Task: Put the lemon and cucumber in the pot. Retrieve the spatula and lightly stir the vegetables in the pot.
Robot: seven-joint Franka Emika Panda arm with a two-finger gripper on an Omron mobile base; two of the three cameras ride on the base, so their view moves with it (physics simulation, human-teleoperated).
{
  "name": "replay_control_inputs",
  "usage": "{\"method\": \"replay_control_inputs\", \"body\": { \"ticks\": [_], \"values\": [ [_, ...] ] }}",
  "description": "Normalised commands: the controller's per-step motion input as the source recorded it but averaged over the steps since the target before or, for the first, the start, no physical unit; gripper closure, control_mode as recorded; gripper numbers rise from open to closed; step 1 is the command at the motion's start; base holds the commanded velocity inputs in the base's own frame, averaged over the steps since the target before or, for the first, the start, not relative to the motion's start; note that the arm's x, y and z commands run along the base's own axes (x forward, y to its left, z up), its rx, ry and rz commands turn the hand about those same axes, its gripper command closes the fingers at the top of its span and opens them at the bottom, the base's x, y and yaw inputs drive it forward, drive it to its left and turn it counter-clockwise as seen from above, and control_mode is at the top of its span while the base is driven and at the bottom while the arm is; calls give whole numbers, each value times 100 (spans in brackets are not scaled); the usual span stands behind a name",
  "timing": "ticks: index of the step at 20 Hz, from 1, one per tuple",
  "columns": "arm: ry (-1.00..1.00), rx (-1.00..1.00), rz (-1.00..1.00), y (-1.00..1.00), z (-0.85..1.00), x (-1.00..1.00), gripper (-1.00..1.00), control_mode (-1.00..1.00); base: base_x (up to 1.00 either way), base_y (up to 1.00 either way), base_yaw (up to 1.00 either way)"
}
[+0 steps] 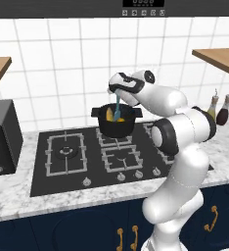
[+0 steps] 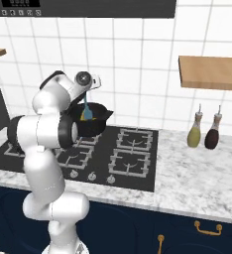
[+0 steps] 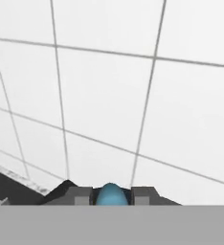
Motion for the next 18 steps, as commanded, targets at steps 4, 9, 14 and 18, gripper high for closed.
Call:
{"method": "replay_control_inputs", "body": {
  "ticks": [4, 9, 14, 18],
  "values": [
    [-5, 0, 9, -1, -54, 63, 100, -100, 0, 0, 0],
    [-3, 0, 9, -7, -40, 36, 100, -100, 0, 0, 0],
    [-7, 0, 2, -17, 47, -36, 100, -100, 0, 0, 0],
    [-3, 2, 0, 0, 91, -6, 100, -100, 0, 0, 0]
  ]
}}
